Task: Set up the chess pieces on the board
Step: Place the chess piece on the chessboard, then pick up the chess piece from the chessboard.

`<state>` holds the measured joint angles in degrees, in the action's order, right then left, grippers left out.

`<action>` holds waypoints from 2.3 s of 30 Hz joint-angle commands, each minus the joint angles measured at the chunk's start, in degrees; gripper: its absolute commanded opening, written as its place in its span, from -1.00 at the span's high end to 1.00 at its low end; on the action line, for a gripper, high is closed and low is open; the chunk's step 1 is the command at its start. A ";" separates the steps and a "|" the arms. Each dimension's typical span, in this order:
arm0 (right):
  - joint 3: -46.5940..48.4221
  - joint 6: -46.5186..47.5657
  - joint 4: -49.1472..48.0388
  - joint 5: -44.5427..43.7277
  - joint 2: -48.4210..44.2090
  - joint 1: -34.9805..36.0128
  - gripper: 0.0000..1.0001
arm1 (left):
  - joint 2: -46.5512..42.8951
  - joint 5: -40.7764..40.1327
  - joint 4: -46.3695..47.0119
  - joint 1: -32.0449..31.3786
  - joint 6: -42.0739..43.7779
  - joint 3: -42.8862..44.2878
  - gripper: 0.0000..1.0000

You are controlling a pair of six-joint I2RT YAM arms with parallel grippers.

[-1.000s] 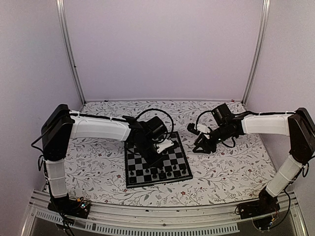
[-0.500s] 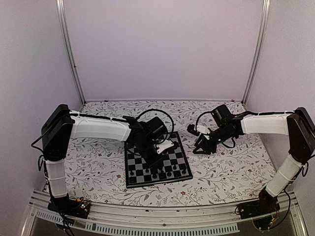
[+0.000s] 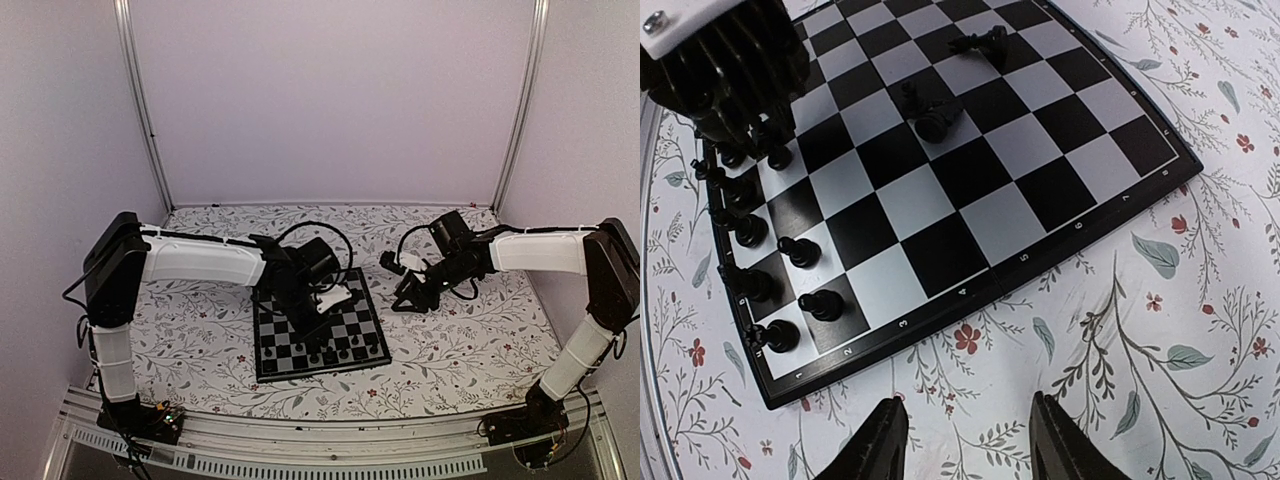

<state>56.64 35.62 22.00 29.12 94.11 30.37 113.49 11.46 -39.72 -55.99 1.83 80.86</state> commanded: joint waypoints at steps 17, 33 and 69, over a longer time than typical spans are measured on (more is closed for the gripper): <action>1.20 0.06 0.59 0.66 0.63 0.05 0.09 | -1.97 -11.28 2.03 4.39 -1.65 8.34 0.34; 1.09 0.41 0.59 0.30 1.11 0.08 0.09 | 8.07 -14.33 -2.35 4.57 -3.03 14.48 0.36; 1.28 0.51 0.85 0.23 2.33 0.04 0.09 | 2.78 -2.94 -7.42 -0.06 -2.87 13.76 1.00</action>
<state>56.66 35.81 22.35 29.10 95.46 30.37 116.49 5.02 -46.19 -54.19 -1.76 94.67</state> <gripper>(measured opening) 0.457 0.034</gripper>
